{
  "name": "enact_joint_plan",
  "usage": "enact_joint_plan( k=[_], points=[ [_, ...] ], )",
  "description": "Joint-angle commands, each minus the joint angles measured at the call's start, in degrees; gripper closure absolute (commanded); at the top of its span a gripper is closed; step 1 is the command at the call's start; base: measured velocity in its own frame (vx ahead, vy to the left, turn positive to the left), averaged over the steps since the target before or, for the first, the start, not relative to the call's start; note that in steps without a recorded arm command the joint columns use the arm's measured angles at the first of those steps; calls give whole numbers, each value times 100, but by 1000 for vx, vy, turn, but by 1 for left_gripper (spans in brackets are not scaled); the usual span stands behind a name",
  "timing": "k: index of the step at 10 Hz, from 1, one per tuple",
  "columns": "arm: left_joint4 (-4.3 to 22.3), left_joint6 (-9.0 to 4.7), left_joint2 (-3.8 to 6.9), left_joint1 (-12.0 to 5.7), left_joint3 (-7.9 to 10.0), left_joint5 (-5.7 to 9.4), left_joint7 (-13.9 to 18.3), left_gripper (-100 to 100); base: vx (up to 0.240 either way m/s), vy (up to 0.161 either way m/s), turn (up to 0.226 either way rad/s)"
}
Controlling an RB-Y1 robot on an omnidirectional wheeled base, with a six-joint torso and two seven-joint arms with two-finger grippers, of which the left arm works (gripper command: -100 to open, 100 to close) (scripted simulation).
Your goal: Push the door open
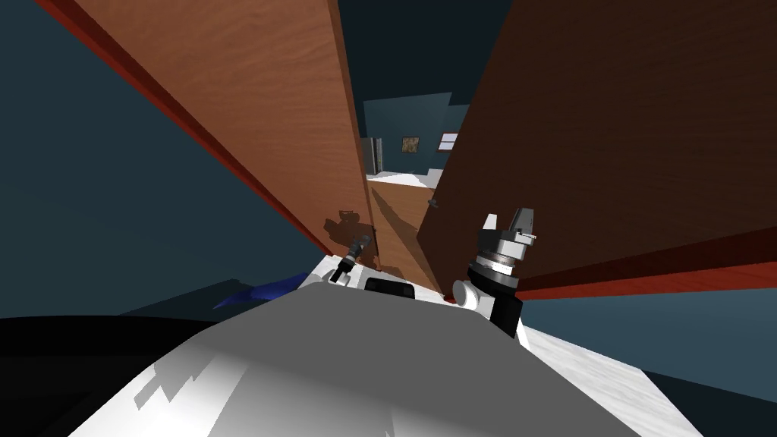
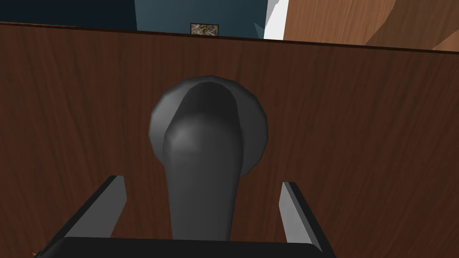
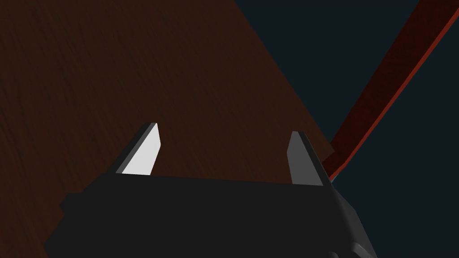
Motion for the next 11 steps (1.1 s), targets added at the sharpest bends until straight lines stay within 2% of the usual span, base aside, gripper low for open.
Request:
enact_joint_plan(
  k=[1, 6, 11],
  points=[
    [-2, -2, 2, 5, -2, 0, 4, 100, -10, 3, 5],
    [-2, -2, 2, 5, -2, 0, 4, 100, -8, 1, -5],
    [126, 52, -187, -149, 306, 89, -262, 100, 158, -41, 52]
  ],
)
